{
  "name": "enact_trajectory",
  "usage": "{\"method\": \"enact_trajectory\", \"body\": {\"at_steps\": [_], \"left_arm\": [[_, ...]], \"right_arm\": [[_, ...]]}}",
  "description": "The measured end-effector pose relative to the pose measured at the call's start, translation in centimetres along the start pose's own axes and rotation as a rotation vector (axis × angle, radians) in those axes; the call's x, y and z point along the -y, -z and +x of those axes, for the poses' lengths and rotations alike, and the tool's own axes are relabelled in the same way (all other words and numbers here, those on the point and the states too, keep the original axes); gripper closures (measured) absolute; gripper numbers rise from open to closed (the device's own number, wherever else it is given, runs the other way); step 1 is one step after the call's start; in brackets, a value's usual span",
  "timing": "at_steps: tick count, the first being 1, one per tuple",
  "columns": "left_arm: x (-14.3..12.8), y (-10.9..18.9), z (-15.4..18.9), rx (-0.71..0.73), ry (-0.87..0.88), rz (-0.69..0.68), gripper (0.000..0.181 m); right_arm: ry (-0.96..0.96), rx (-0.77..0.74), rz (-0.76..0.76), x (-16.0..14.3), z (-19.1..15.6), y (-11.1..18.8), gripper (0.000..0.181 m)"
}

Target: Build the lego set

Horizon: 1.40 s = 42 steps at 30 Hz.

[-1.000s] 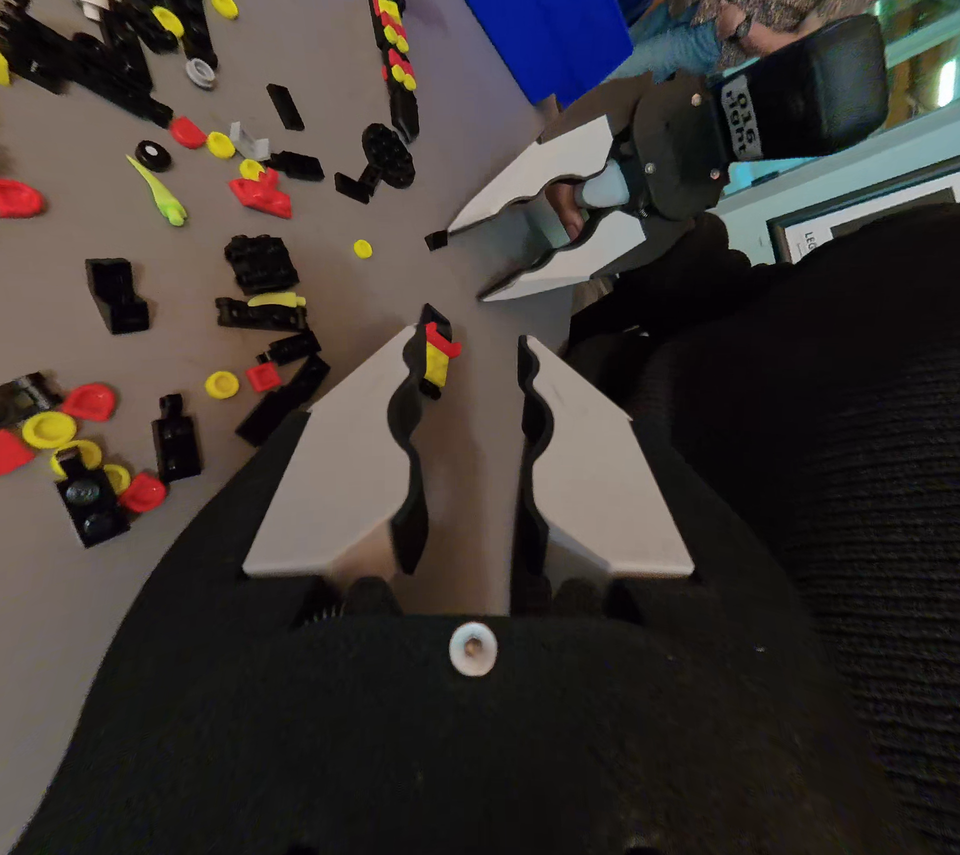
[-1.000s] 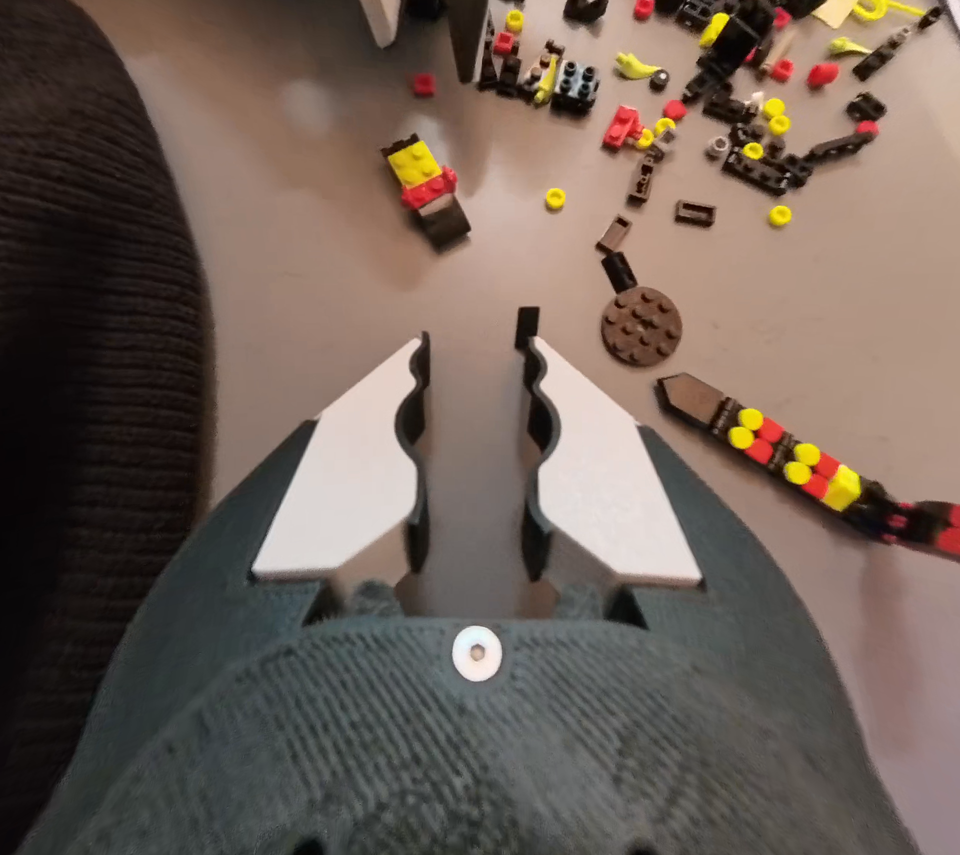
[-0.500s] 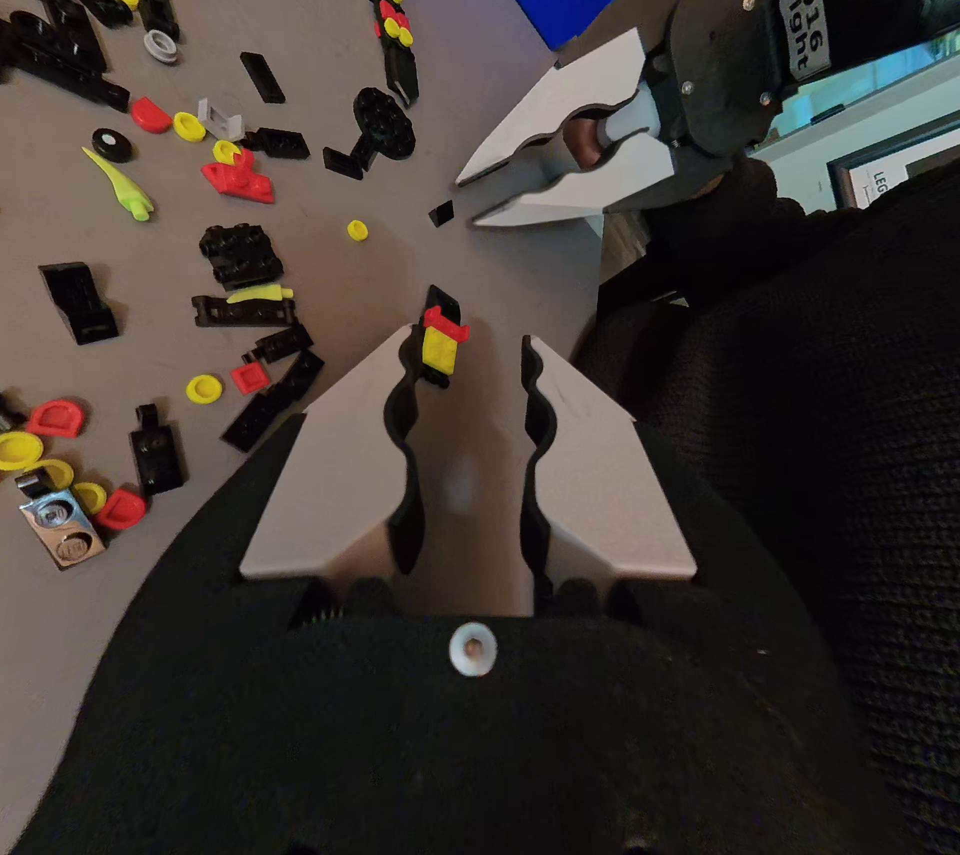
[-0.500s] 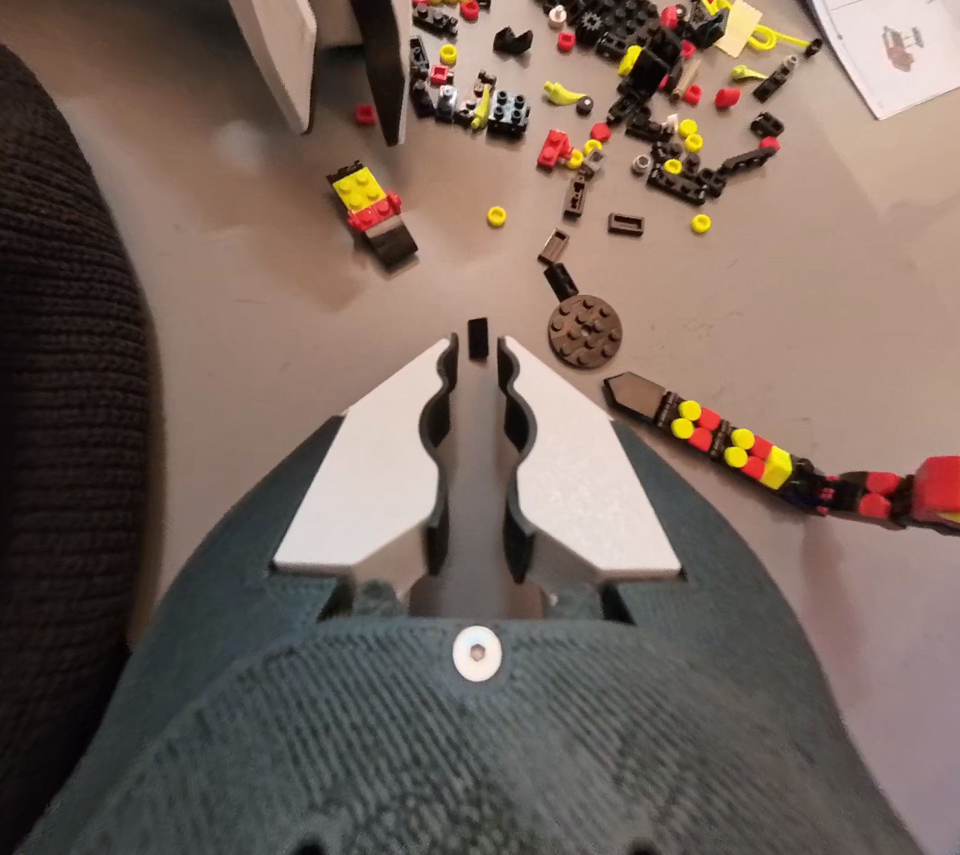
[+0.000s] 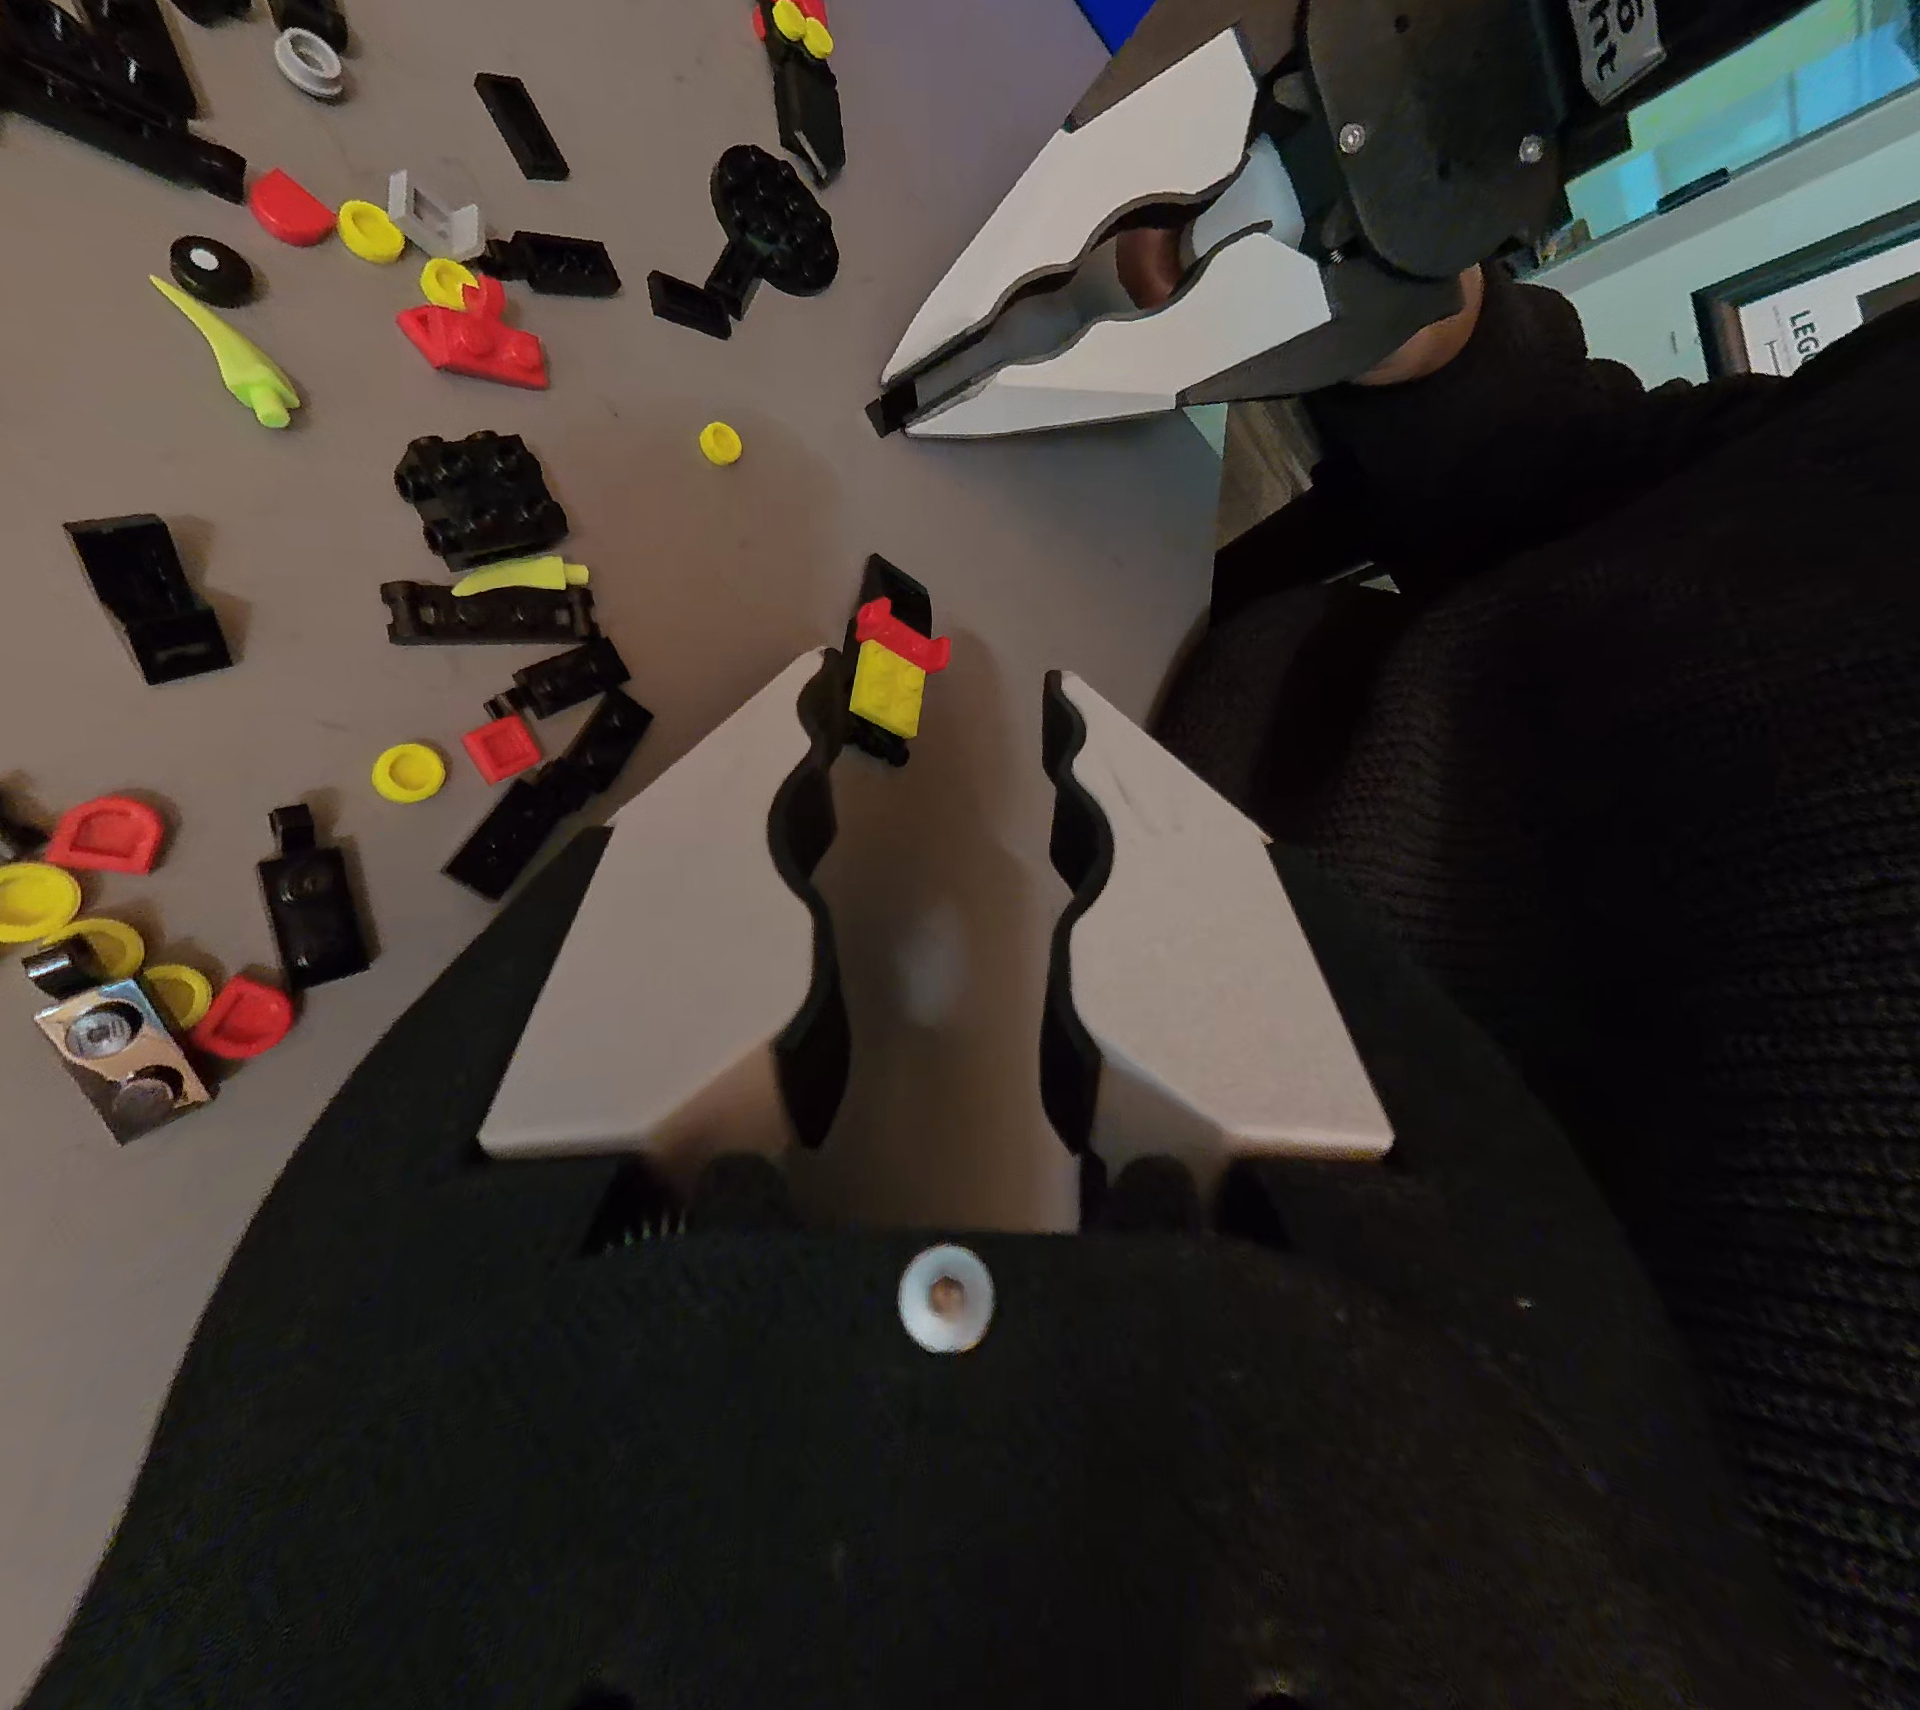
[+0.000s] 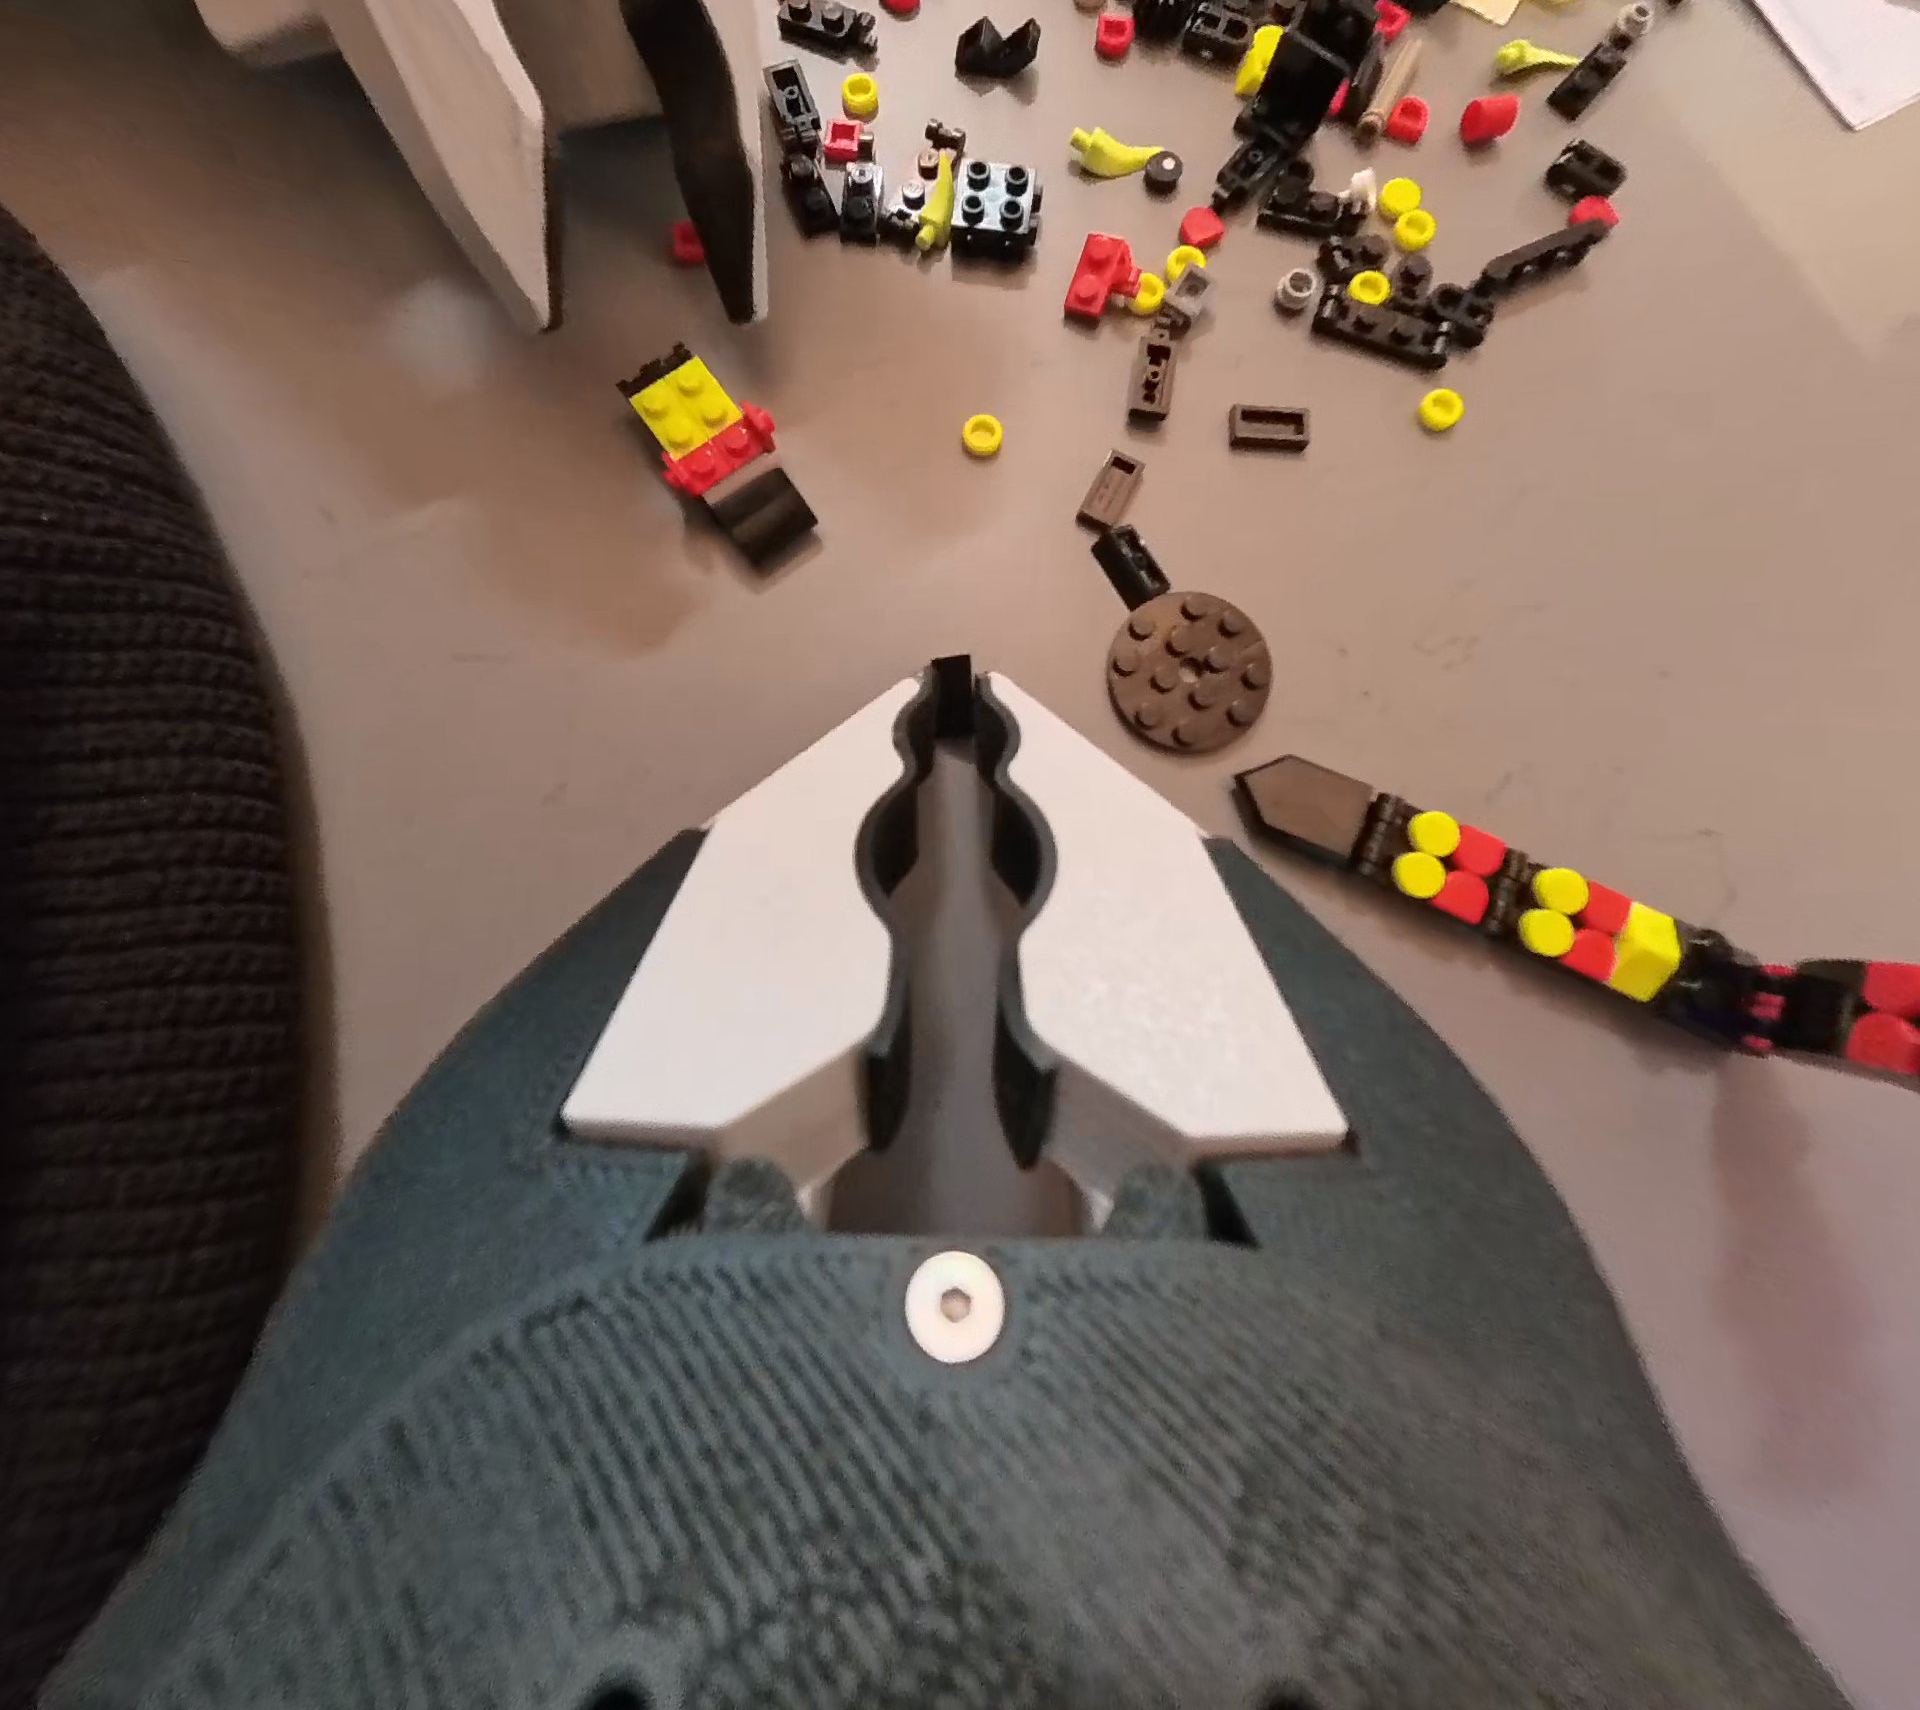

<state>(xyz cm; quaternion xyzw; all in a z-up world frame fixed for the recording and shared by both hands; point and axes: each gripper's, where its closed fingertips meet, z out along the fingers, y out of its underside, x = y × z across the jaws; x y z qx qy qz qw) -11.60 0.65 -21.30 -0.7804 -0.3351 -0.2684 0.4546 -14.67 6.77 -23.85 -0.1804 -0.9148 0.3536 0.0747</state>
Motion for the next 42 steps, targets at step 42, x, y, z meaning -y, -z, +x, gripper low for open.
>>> {"method": "enact_trajectory", "body": {"at_steps": [42], "left_arm": [[0.26,0.04,0.35,-0.018,-0.008,0.014,0.145]], "right_arm": [[-0.044,0.054,0.008,-0.08,-0.43,-0.20,0.175]]}}
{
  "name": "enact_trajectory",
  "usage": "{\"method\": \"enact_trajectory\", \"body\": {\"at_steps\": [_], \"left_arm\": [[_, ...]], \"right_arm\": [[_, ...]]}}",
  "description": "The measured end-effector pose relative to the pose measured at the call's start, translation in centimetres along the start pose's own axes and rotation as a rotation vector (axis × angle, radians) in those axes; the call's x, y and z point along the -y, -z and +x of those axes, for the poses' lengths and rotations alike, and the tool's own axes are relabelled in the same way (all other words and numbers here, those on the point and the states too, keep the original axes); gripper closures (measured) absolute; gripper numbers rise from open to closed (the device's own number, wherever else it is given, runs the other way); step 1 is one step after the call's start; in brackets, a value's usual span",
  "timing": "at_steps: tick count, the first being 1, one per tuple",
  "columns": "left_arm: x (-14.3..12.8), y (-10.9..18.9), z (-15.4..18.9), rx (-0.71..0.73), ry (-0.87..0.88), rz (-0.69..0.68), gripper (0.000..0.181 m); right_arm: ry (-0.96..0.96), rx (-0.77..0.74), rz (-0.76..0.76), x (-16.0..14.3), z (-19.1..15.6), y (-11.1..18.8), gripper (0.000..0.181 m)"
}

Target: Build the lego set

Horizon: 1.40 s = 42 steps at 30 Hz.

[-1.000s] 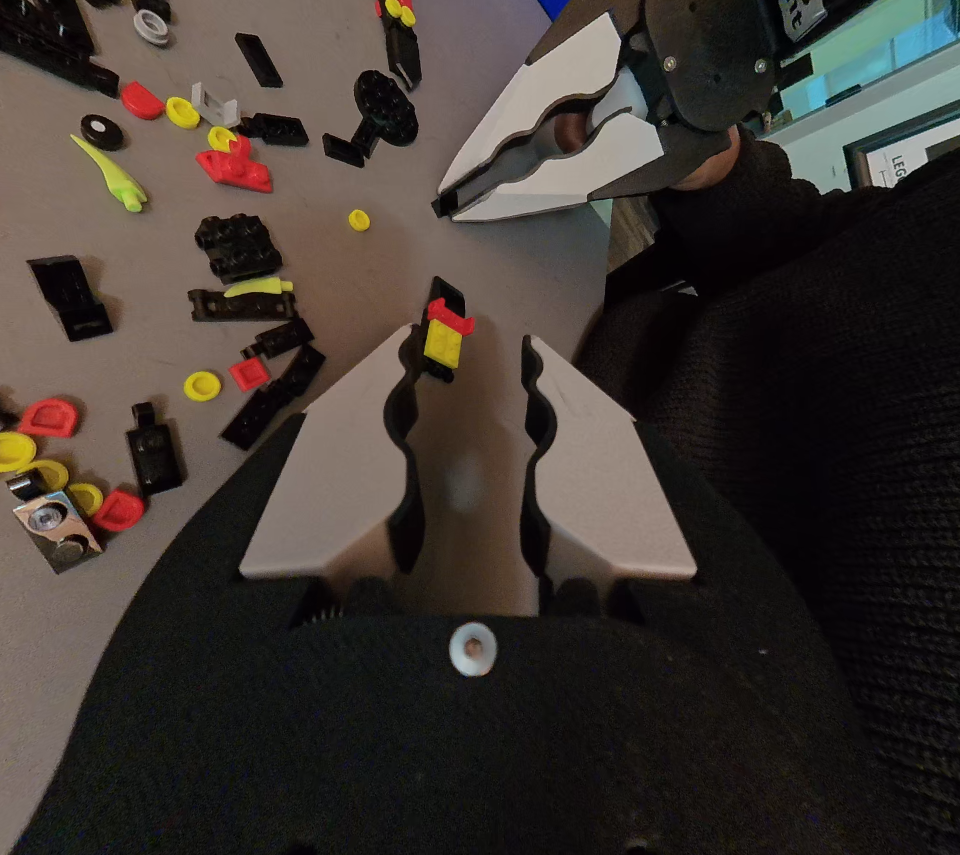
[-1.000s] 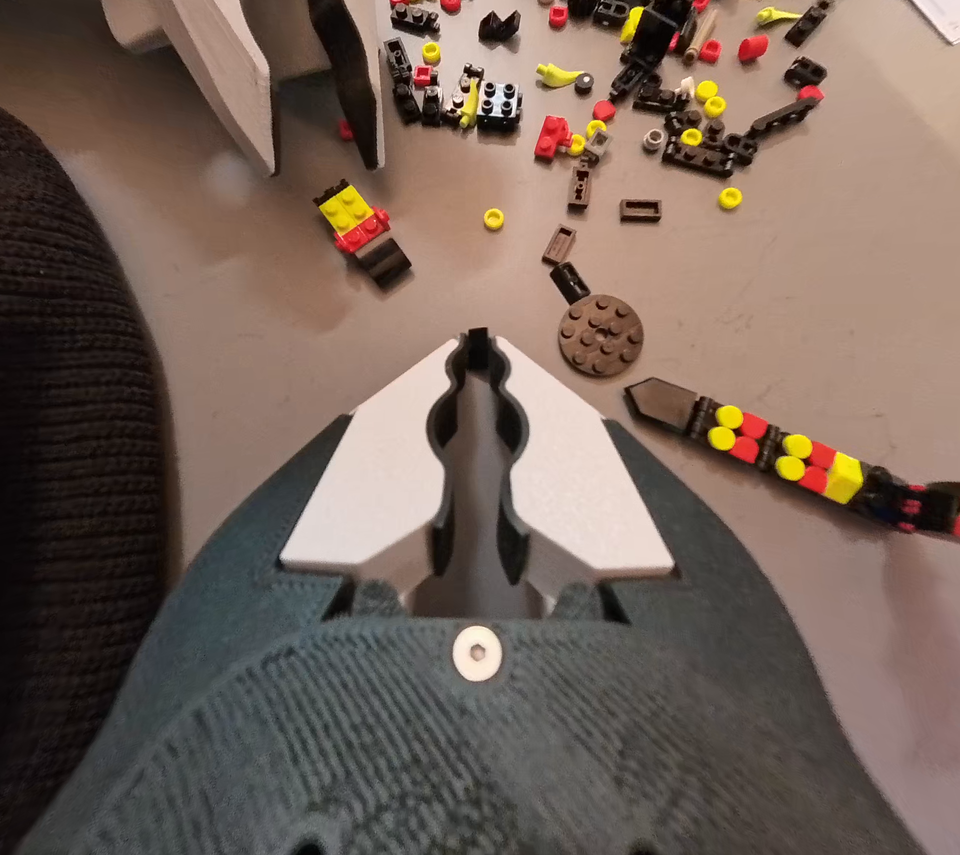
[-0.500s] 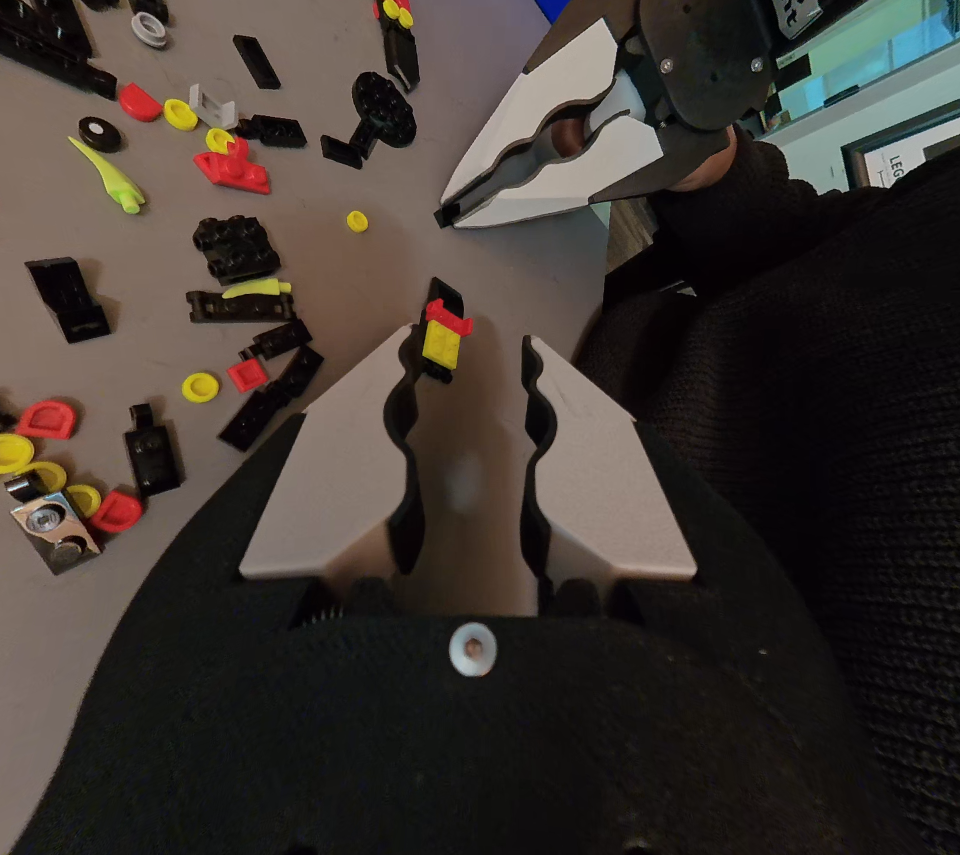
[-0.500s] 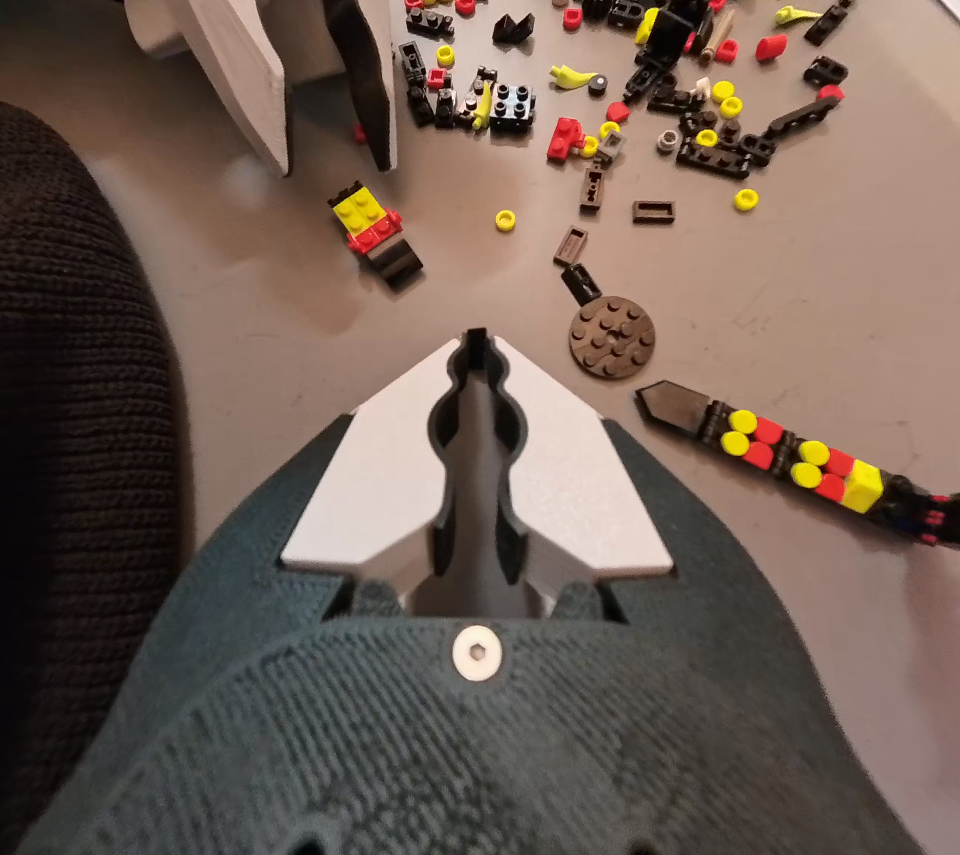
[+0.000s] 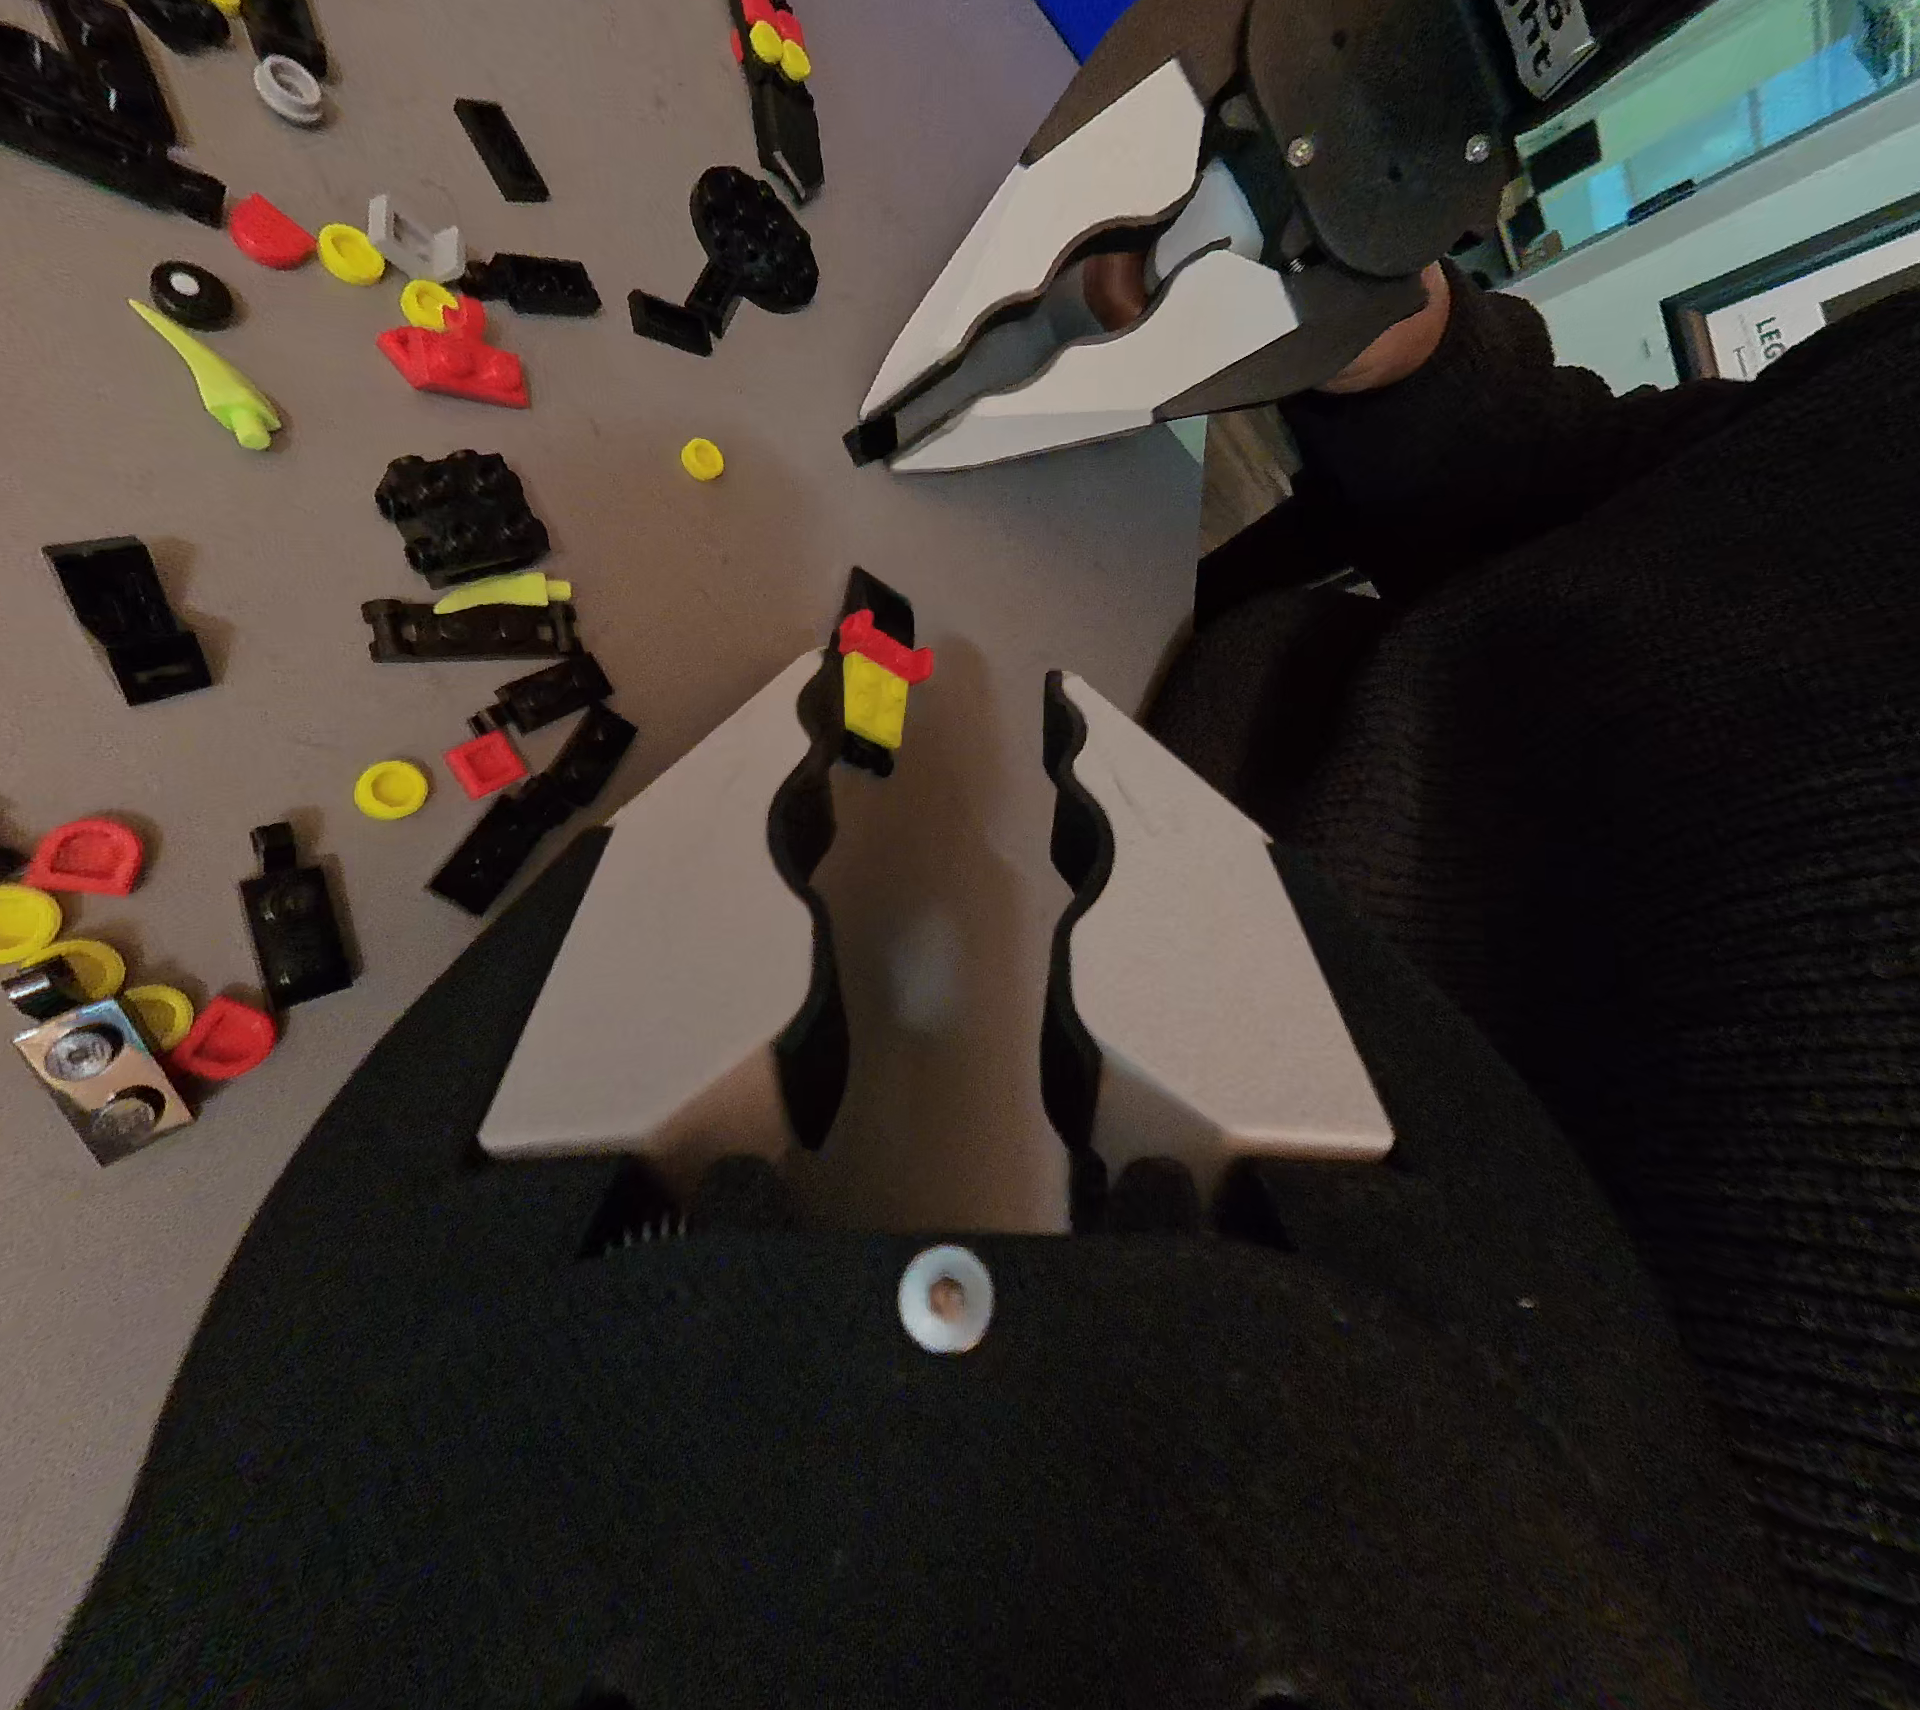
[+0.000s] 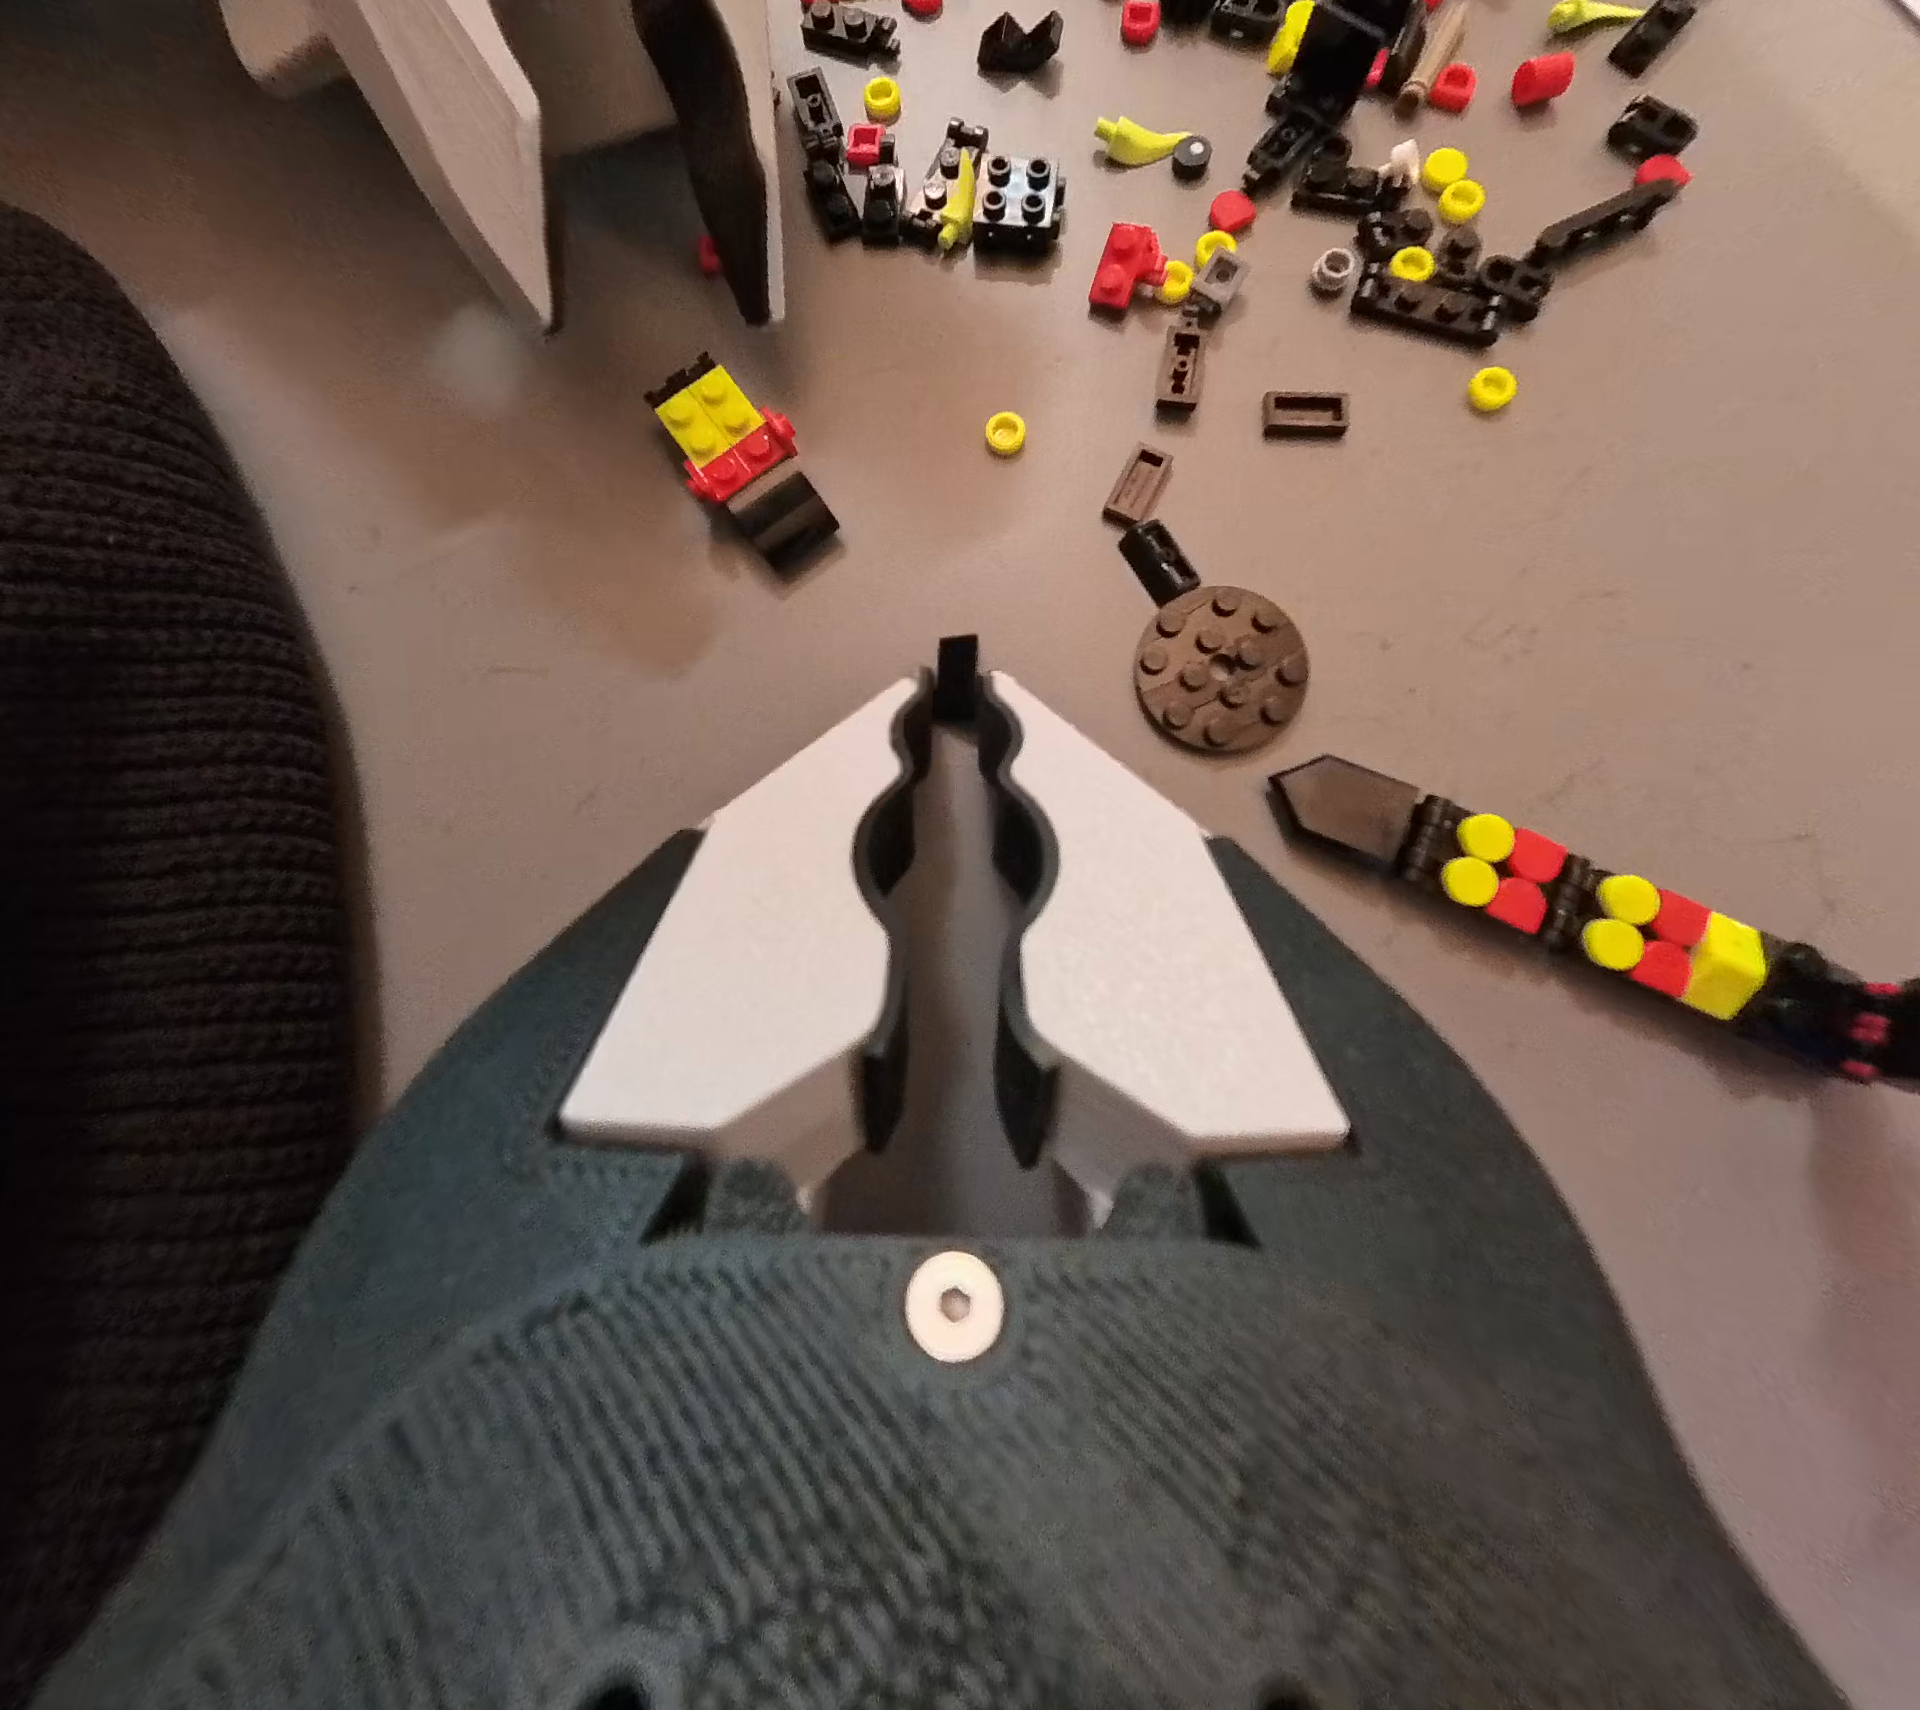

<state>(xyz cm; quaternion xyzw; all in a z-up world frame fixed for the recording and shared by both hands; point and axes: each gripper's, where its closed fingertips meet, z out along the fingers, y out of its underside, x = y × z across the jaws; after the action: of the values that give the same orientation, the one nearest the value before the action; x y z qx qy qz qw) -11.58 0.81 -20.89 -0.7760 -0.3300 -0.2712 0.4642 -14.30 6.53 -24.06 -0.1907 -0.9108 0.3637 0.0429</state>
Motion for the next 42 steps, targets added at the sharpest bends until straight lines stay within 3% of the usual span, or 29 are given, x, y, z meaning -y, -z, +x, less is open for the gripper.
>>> {"method": "enact_trajectory", "body": {"at_steps": [25,32,38,42], "left_arm": [[-0.1,-0.1,0.2,0.000,-0.012,-0.008,0.144],[-0.8,-0.1,-0.9,0.109,-0.095,-0.066,0.143],[-1.6,-0.5,-1.7,0.225,-0.220,-0.134,0.145],[-1.8,-0.6,-1.7,0.251,-0.260,-0.145,0.146]], "right_arm": [[0.015,-0.015,-0.002,0.1,0.2,-0.1,0.175],[0.043,-0.013,0.021,0.8,-0.1,0.1,0.176],[0.205,0.106,0.156,4.1,-3.2,0.8,0.176],[0.369,0.138,0.108,4.4,-4.1,-0.1,0.176]]}}
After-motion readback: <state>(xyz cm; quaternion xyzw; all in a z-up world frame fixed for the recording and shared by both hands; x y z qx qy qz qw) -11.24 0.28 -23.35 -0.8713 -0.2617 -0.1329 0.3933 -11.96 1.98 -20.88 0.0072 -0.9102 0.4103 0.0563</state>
